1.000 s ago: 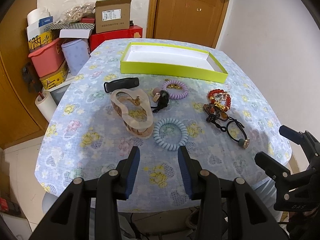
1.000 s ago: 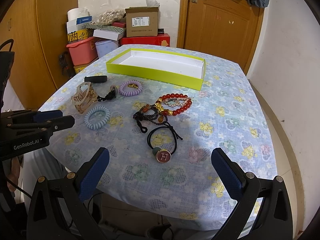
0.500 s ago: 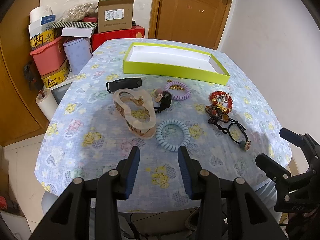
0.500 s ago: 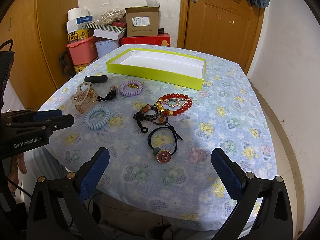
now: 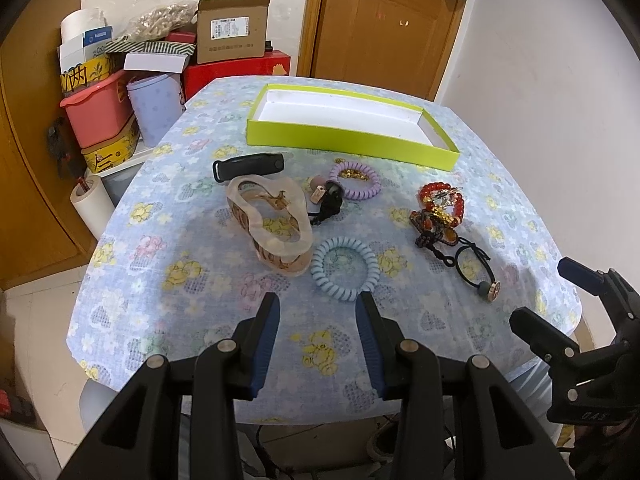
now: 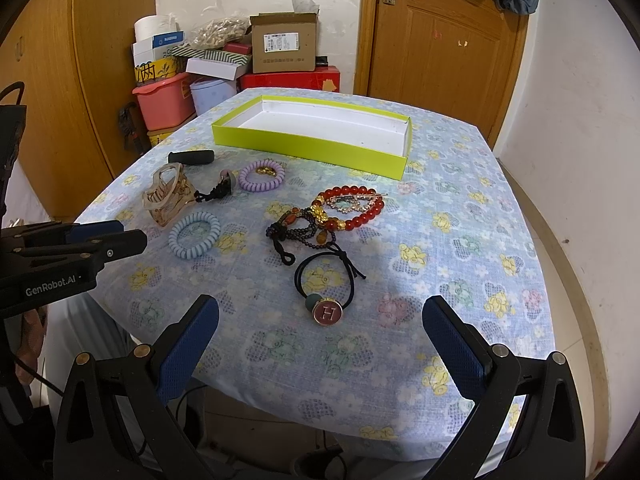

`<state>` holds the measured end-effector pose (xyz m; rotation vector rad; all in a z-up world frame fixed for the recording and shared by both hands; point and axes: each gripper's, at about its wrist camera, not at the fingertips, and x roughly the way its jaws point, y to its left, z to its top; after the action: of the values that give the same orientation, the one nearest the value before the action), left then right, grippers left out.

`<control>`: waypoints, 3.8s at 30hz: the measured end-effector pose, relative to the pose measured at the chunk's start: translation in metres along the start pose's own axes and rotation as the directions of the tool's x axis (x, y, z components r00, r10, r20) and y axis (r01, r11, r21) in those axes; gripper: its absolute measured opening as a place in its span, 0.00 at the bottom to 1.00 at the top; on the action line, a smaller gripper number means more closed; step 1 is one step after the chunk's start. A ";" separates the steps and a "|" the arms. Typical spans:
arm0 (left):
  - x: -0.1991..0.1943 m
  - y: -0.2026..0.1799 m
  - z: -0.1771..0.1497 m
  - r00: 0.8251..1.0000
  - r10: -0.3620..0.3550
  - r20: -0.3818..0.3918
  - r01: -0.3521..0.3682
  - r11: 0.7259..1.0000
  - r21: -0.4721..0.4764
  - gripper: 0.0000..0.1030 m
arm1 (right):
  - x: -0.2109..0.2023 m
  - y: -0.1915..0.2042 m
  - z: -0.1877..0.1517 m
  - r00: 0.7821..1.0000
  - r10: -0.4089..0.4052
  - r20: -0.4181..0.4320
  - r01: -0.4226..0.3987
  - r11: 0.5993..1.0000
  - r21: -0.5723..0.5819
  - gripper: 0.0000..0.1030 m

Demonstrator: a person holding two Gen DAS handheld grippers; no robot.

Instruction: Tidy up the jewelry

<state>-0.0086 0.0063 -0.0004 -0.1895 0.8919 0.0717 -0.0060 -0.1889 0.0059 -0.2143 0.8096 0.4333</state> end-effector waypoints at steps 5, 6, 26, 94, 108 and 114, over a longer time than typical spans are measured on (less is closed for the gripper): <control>0.002 -0.001 -0.001 1.000 0.008 -0.009 -0.008 1.000 0.004 0.40 | 0.001 0.001 0.000 1.000 0.002 -0.003 -0.002 1.000 -0.001 0.99; 0.002 -0.001 -0.001 1.000 0.011 -0.008 -0.011 1.000 0.004 0.40 | 0.001 0.001 0.000 1.000 0.005 -0.002 -0.005 1.000 0.000 0.99; 0.006 0.016 0.011 0.999 0.041 0.018 -0.040 0.998 -0.047 0.42 | 0.013 0.002 0.007 0.999 0.045 -0.006 -0.045 0.999 -0.010 0.99; 0.023 0.035 0.050 0.996 0.064 0.058 -0.059 0.995 -0.077 0.47 | 0.043 -0.057 0.091 0.961 0.270 0.059 -0.269 0.963 -0.027 0.11; 0.005 0.017 0.078 0.992 -0.037 0.117 0.036 0.999 0.015 0.43 | 0.018 -0.059 0.118 0.949 0.284 0.134 -0.279 0.959 -0.054 0.11; 0.005 0.011 0.096 0.988 -0.060 0.144 0.053 0.997 0.053 0.43 | 0.022 -0.061 0.137 0.946 0.284 0.155 -0.278 0.959 -0.059 0.11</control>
<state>0.0667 0.0359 0.0534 -0.1613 0.7420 0.0108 0.1239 -0.1893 0.0833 -0.0949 0.6737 0.7264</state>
